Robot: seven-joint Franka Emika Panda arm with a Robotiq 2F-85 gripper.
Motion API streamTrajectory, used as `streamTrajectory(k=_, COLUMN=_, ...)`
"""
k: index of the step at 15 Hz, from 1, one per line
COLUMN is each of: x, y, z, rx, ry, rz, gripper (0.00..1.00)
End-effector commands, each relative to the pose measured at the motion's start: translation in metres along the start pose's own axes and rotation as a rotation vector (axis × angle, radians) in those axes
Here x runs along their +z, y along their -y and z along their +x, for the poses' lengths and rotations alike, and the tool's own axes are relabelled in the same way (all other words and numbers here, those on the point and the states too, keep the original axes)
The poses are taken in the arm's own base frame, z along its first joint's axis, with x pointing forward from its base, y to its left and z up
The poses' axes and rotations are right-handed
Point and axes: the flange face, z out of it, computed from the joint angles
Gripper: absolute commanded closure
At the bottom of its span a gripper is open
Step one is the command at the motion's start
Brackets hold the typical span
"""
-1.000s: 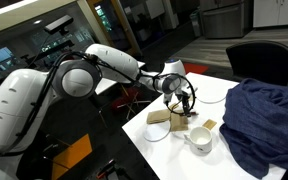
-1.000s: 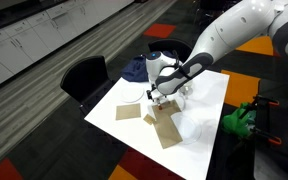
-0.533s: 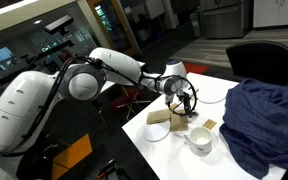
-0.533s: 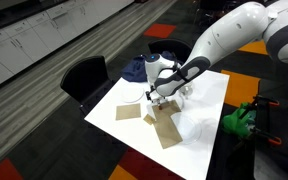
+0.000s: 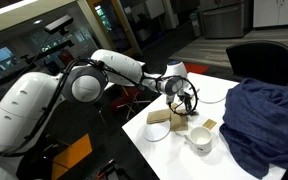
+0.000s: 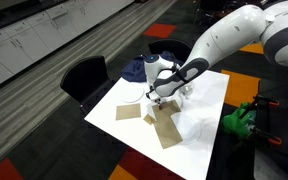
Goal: Put the red marker inside the white mug
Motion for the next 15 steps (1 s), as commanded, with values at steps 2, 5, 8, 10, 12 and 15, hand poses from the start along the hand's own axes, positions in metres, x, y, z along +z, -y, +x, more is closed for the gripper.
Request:
streamTrajectory(k=2, x=-0.006, y=0.004, z=0.005, rx=0.007, ry=0.008, rz=0.005, gripper=0.97)
streamTrajectory(k=5, x=-0.023, y=0.005, z=0.001, rx=-0.014, ry=0.003, rz=0.02, gripper=0.95)
streamTrajectory(k=8, x=-0.053, y=0.003, z=-0.003, rx=-0.04, ry=-0.008, rz=0.038, gripper=0.95)
streamTrajectory(k=10, x=-0.078, y=0.002, z=-0.008, rx=-0.09, ry=-0.017, rz=0.057, gripper=0.95)
streamTrajectory(k=12, x=-0.104, y=-0.004, z=-0.014, rx=-0.132, ry=-0.023, rz=0.063, gripper=0.95)
streamTrajectory(k=15, x=-0.141, y=-0.018, z=-0.026, rx=-0.206, ry=-0.018, rz=0.065, gripper=0.95)
